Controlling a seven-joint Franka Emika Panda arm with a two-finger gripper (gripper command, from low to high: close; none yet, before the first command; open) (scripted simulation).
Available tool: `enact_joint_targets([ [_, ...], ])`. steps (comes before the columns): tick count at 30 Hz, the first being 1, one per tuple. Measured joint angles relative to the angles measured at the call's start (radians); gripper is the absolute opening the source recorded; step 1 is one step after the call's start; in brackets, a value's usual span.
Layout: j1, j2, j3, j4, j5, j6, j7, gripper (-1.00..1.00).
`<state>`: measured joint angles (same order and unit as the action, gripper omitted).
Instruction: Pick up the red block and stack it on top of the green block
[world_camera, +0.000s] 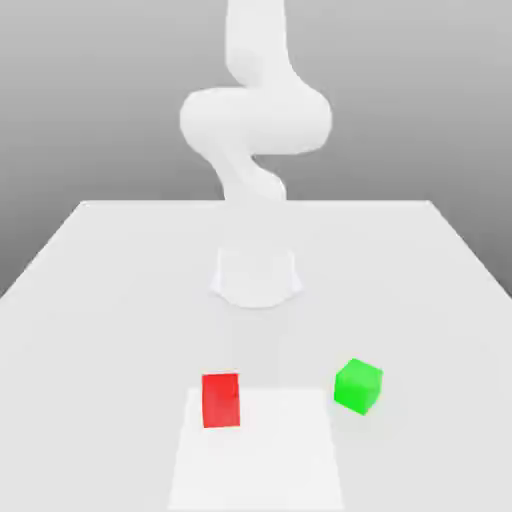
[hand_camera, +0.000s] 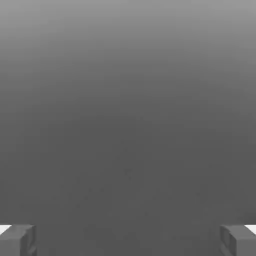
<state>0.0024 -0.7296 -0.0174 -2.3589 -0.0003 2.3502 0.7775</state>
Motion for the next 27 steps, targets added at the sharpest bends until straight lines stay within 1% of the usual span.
enact_joint_targets([
  [12,0.001,0.414,-0.080,-0.325,-0.003,0.285,-0.128,0.00],
  [17,-0.009,0.626,-0.107,-0.475,-0.016,0.430,-0.181,0.00],
  [21,-0.014,0.787,-0.098,-0.489,0.029,0.559,-0.227,0.00],
  [24,-0.046,0.897,-0.054,-0.475,0.078,0.651,-0.264,0.00],
  [25,-0.060,0.927,-0.038,-0.471,0.089,0.677,-0.271,-1.00],
  [27,-0.060,0.927,-0.038,-0.471,0.088,0.677,-0.271,-1.00],
])
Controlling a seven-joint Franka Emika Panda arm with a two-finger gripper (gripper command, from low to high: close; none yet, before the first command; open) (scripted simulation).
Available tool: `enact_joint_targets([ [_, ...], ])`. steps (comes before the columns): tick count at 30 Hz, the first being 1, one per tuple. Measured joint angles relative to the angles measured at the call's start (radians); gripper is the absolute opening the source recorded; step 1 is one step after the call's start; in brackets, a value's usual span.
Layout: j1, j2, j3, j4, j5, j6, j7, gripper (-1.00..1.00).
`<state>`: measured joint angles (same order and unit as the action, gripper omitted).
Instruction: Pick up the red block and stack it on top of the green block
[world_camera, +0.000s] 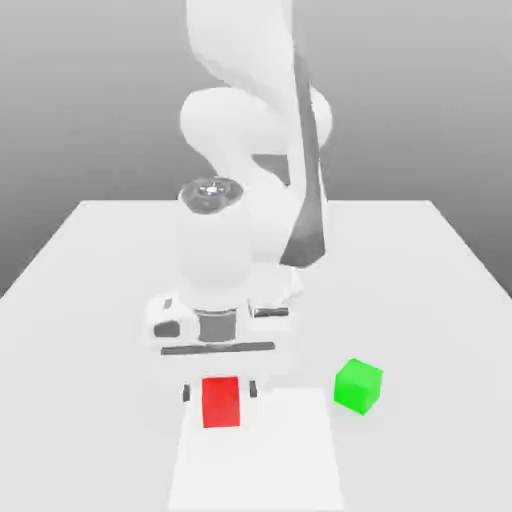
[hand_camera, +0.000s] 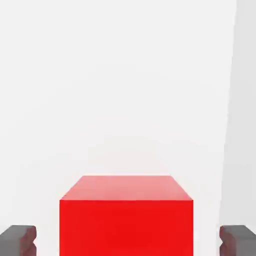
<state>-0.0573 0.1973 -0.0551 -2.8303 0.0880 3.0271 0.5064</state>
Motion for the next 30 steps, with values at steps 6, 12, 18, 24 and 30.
enact_joint_targets([
  [6,-0.006,-0.019,0.002,-0.003,-0.017,-0.016,0.012,-1.00],
  [12,-0.007,-0.222,-0.018,-0.032,-0.094,-0.190,0.068,-1.00],
  [18,0.204,-0.355,0.112,-0.061,-0.037,-0.293,-0.007,-1.00],
  [24,0.352,-0.363,0.221,-0.077,-0.020,-0.284,-0.047,-1.00],
  [30,0.332,-0.169,0.222,-0.070,-0.116,-0.099,0.019,1.00],
])
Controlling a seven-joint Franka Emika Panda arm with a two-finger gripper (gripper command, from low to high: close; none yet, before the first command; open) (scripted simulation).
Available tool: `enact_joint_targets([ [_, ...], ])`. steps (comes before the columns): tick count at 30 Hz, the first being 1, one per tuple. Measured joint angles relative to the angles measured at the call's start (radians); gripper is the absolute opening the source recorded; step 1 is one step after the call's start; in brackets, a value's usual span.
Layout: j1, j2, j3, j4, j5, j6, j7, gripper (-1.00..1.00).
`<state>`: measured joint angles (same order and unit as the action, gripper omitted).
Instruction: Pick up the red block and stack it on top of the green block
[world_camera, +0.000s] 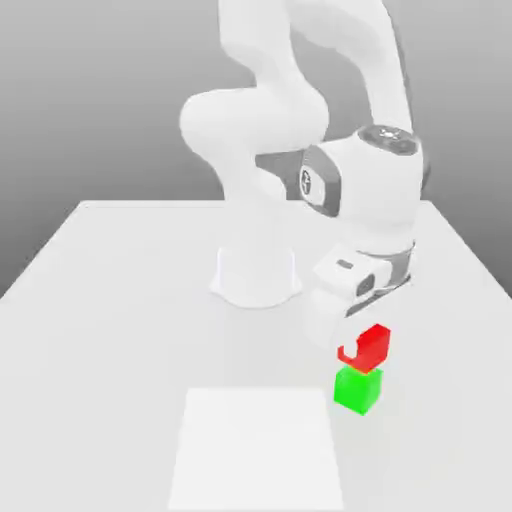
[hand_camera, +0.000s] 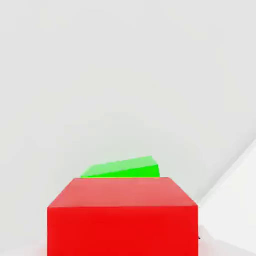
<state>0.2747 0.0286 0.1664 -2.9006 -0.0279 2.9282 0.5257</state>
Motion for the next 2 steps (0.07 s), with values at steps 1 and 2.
enact_joint_targets([
  [1,0.000,0.000,0.000,0.000,0.000,0.000,0.000,1.00],
  [2,0.000,0.000,0.000,0.000,0.000,0.000,0.000,1.00],
])
